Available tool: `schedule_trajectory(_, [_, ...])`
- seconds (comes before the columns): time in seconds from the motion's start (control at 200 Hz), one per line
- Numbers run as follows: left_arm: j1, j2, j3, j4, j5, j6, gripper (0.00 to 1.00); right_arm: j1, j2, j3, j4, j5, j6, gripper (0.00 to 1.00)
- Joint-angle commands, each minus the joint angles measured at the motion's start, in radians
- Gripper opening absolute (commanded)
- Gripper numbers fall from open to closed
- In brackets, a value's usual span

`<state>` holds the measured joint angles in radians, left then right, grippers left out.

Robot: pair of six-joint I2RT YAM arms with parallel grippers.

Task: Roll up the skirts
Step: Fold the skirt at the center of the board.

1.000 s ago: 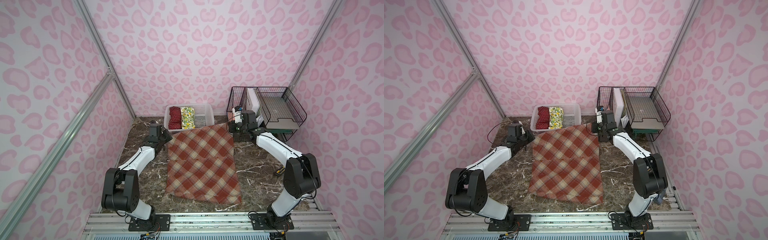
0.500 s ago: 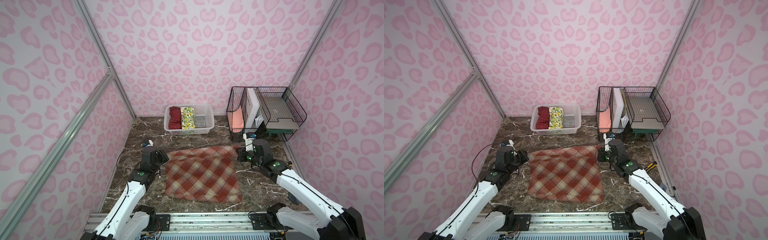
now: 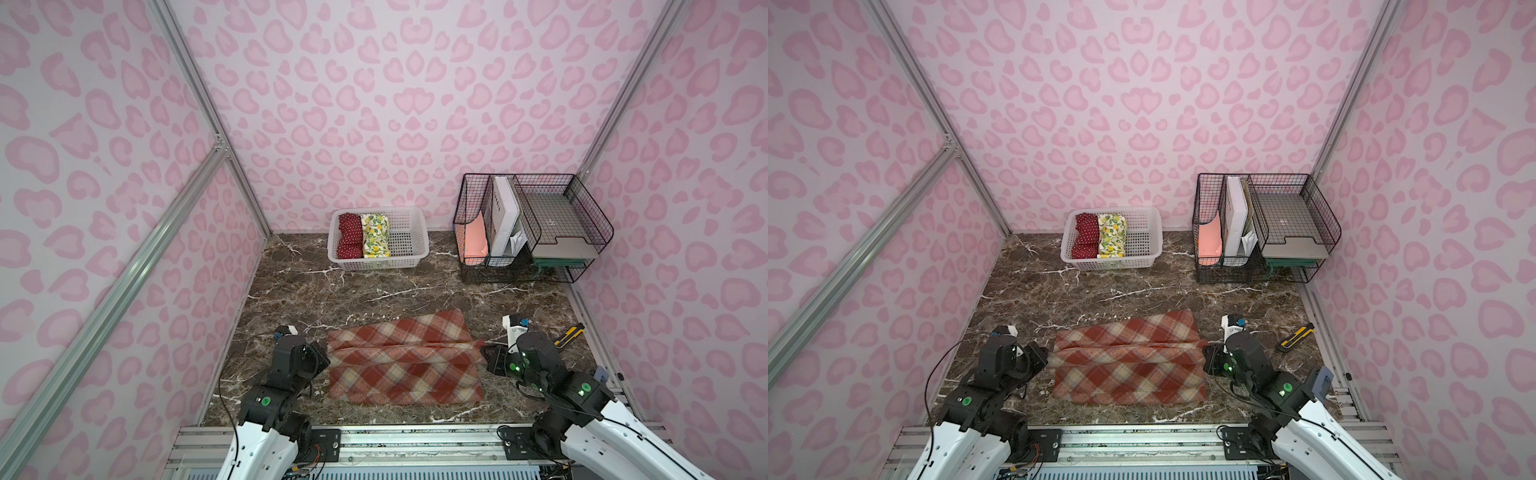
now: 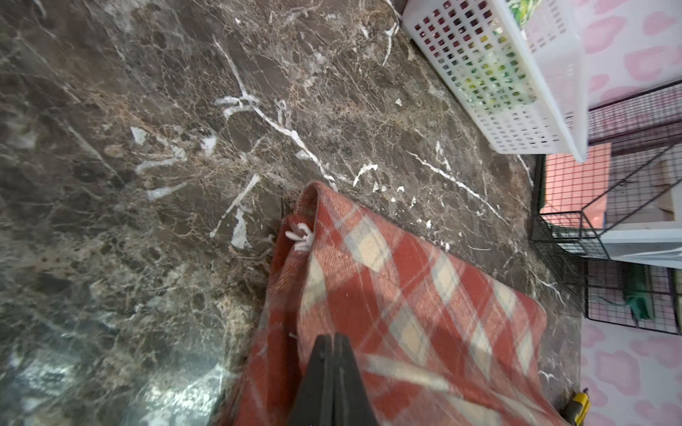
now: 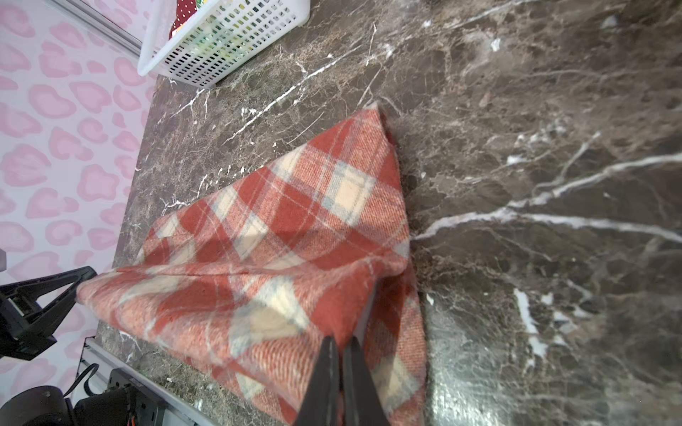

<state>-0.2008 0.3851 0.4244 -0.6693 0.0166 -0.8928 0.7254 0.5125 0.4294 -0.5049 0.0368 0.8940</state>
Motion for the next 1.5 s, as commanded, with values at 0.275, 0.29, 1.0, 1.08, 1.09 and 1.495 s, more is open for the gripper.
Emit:
schedule_trajectory(0.275, [-0.002,-0.149,-0.075,-0.147,0.088,-0.098,0.0,0.155,-0.088,-0.103,-0.116,0.127,0.261,0.0])
schedule_trajectory(0.29, [-0.004,-0.159,-0.077,-0.145,0.09,-0.102,0.0,0.158,-0.091,-0.103,-0.122,0.131,0.267,0.0])
schedule_trajectory(1.0, [-0.008,-0.074,0.043,-0.064,-0.112,-0.071,0.59,0.302,-0.1,-0.058,-0.184,0.252,0.325,0.42])
schedule_trajectory(1.08, [-0.009,0.038,0.108,-0.002,-0.114,-0.038,0.36,0.301,-0.026,-0.009,-0.102,0.29,0.249,0.3])
schedule_trajectory(1.09, [-0.008,0.053,0.118,0.004,-0.105,-0.039,0.33,0.301,-0.014,-0.001,-0.087,0.295,0.237,0.27])
schedule_trajectory(1.495, [-0.126,0.611,0.143,0.333,0.136,-0.044,0.0,0.249,0.646,0.058,0.403,0.265,0.086,0.0])
